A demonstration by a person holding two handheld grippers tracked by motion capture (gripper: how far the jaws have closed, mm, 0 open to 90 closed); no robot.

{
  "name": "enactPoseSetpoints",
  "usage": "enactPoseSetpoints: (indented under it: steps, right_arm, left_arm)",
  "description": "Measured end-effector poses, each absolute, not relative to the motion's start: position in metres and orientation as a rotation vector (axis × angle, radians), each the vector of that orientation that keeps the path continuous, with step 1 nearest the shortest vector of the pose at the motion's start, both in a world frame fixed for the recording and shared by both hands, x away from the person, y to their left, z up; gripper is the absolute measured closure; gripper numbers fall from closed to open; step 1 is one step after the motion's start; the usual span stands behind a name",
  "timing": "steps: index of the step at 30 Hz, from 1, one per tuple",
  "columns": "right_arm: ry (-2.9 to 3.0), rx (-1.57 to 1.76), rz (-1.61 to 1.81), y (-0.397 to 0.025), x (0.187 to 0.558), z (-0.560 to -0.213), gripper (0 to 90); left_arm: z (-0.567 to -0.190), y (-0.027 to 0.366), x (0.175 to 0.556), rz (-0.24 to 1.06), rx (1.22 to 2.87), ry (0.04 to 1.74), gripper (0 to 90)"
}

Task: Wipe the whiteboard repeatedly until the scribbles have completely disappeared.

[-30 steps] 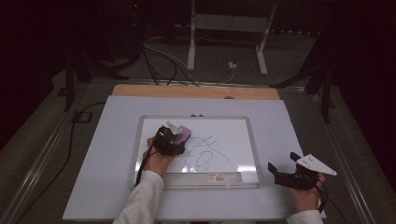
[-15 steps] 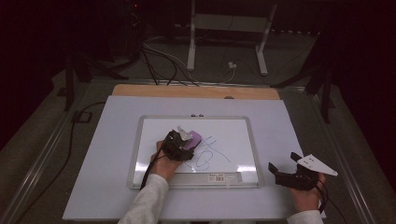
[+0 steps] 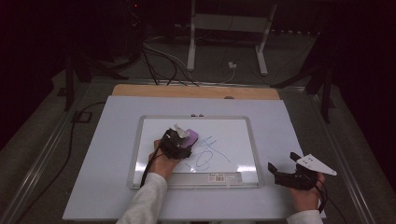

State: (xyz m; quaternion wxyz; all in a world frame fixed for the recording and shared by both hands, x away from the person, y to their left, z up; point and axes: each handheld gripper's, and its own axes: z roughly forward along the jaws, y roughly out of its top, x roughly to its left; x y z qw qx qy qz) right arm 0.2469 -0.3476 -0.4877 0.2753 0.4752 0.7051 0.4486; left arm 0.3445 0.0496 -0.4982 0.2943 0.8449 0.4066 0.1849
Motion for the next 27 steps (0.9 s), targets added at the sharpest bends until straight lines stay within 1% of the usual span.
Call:
enactPoseSetpoints:
  steps: [4, 7, 8, 10, 17, 21, 27]
  right_arm:
    - [1.896, 1.276, 1.205, -0.347, 0.247, -0.488, 0.0]
    - [1.894, 1.276, 1.206, -0.348, 0.247, -0.488, 0.0]
    - [1.894, 1.277, 1.205, -0.348, 0.247, -0.488, 0.0]
    - [1.890, 1.278, 1.208, -0.349, 0.246, -0.487, 0.0]
    - [1.884, 1.283, 1.212, -0.350, 0.246, -0.487, 0.0]
    - [1.888, 1.282, 1.210, -0.349, 0.246, -0.487, 0.0]
    - [1.897, 1.276, 1.204, -0.348, 0.247, -0.488, 0.0]
  left_arm:
    - [-0.497, 0.037, 0.331, 0.450, 2.278, 1.000, 41.5]
    - [-0.497, 0.035, 0.327, 0.451, 2.293, 0.976, 41.5]
    - [-0.497, 0.036, 0.329, 0.442, 2.289, 0.983, 41.5]
    - [-0.497, 0.039, 0.332, 0.486, 2.292, 1.003, 41.5]
    - [-0.498, 0.067, 0.360, 0.528, 2.229, 1.182, 41.5]
    - [-0.497, 0.065, 0.364, 0.551, 2.238, 1.202, 41.5]
    - [-0.497, 0.046, 0.346, 0.502, 2.267, 1.087, 41.5]
